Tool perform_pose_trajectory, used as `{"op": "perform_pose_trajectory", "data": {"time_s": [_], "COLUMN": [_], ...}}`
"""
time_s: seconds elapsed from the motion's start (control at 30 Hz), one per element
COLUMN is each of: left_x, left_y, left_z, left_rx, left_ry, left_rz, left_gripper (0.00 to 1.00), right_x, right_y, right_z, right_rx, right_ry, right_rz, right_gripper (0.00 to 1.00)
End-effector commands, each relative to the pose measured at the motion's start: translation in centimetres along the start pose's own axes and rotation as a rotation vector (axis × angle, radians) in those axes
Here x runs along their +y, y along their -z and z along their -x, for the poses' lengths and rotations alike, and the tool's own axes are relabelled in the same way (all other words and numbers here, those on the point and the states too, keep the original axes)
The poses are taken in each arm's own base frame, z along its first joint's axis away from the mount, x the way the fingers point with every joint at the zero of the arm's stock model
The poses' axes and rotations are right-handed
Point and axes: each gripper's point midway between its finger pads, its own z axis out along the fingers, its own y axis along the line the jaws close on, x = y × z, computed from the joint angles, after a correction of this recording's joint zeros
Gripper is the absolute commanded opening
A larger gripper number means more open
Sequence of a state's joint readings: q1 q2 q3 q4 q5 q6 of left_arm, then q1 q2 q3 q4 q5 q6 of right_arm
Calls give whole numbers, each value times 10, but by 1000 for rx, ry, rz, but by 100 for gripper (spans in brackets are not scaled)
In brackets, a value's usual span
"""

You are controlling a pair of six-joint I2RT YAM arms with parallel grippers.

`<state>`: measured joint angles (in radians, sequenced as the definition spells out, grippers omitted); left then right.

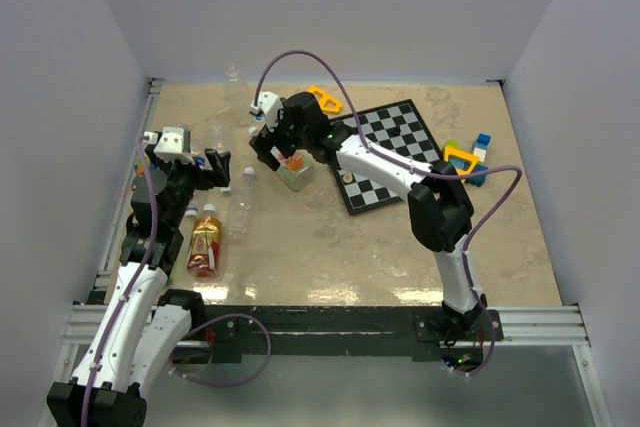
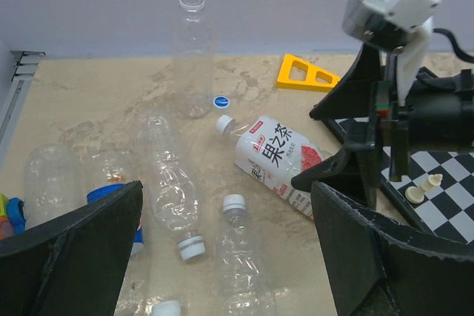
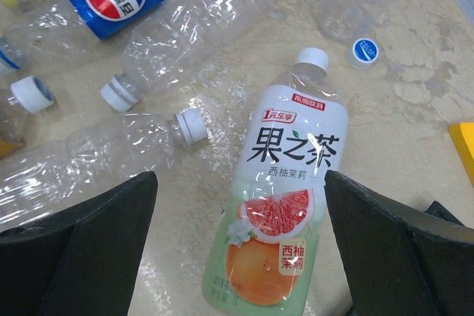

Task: Unscrew the bottle caps
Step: Pick up the plastic bottle at the center of the board.

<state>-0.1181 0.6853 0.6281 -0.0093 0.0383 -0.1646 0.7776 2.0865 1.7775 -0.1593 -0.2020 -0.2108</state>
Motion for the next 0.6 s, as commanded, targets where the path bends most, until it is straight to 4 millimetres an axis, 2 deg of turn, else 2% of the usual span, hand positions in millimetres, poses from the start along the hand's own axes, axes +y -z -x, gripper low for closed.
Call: {"op": "perform_pose_trajectory", "data": {"time_s": [0.0,0.1,0.23,0.57], "left_x": [-3,-3,-3,-2], "left_y": [0,0,0,0], "left_z": [13,13,13,12], "left_rx": [-48,-45,-45,-44], "left_ry": [5,5,5,4], "left_rz": [-15,-13,-13,-13], "left_gripper": [100,100,100,100], "right_x": [-14,-24,-34,-30], "right_y": [-15,-23,-23,-40], "right_z": [-5,-17,-25,-65], "right_rx": [31,63,79,168], "right_ry": [-30,-46,-48,-92], "right_rz": [-115,-175,-230,-200], "right_gripper": [98,98,98,98]}}
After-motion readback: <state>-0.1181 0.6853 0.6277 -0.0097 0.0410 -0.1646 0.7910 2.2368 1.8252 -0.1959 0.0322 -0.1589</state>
